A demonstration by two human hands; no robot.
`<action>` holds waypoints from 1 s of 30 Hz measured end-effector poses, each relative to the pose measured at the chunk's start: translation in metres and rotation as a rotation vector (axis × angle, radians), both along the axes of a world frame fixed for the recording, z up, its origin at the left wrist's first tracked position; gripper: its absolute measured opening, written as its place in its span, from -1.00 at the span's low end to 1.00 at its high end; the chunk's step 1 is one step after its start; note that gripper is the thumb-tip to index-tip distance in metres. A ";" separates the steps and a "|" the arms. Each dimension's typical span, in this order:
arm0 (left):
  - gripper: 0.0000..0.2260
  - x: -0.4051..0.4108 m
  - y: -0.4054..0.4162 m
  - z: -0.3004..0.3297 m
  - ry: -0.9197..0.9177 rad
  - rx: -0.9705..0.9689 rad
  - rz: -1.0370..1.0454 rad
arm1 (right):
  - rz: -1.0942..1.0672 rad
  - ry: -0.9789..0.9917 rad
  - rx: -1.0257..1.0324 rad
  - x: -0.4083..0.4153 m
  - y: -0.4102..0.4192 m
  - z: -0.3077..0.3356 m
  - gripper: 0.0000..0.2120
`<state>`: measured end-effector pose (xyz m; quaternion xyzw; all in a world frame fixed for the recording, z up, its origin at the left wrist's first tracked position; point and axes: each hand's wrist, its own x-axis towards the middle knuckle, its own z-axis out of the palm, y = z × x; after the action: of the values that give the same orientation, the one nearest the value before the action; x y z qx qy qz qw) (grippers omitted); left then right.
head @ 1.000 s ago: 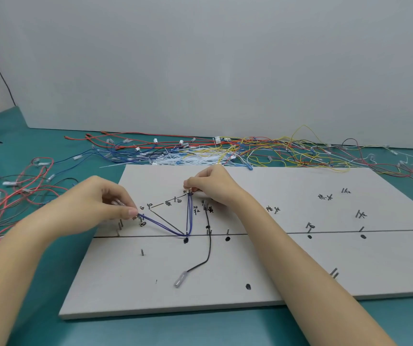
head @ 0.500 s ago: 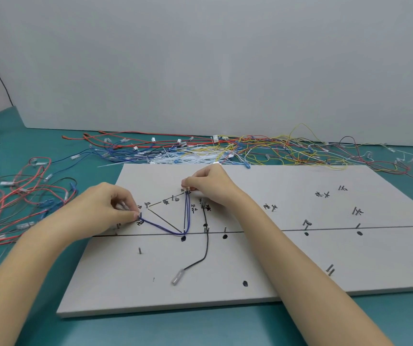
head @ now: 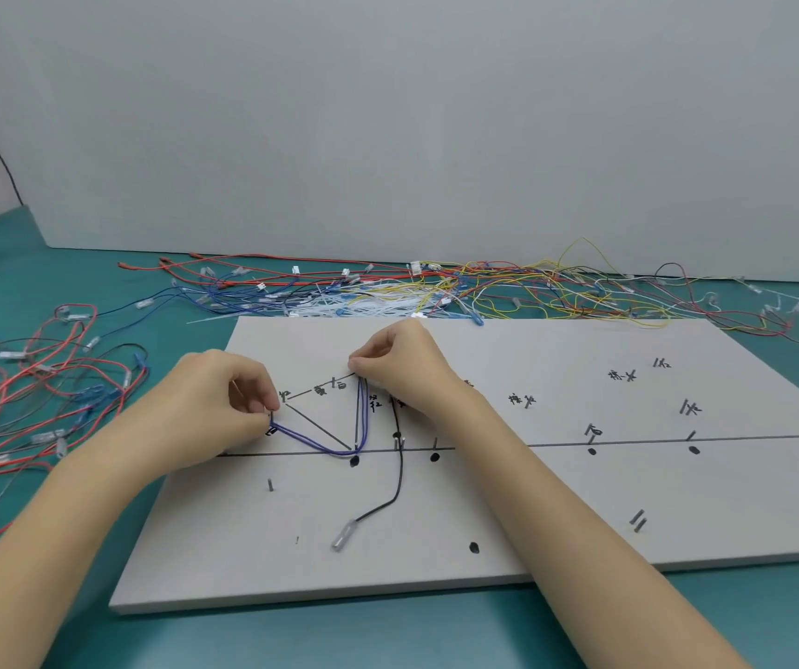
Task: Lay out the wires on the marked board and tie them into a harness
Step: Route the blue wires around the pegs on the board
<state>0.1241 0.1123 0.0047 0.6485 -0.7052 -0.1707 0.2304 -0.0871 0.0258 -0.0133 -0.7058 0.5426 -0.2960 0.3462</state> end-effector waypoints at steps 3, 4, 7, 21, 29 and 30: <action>-0.90 -0.003 0.001 -0.002 -0.017 -0.016 -0.002 | 0.018 0.174 -0.121 0.003 0.008 0.002 -0.86; -0.91 -0.004 0.001 -0.003 -0.024 -0.027 0.003 | 0.022 0.222 -0.156 0.004 0.011 0.002 -0.84; -0.79 -0.006 0.001 -0.007 -0.032 -0.026 -0.007 | 0.039 0.283 -0.185 0.004 0.014 0.004 -0.79; -0.94 -0.018 -0.002 -0.006 0.020 -0.099 -0.037 | -0.013 0.308 -0.131 -0.040 -0.006 0.002 -0.73; -0.49 -0.046 -0.047 -0.001 -0.417 0.187 -0.057 | 0.095 0.054 -0.075 -0.060 0.002 -0.010 -0.84; -0.47 -0.048 -0.060 0.001 -0.416 0.175 -0.044 | 0.095 0.060 -0.086 -0.061 0.003 -0.012 -0.83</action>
<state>0.0763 0.0527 0.0057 0.6719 -0.7338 -0.0988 0.0189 -0.1476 0.0287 -0.0251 -0.7535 0.5055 -0.2812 0.3126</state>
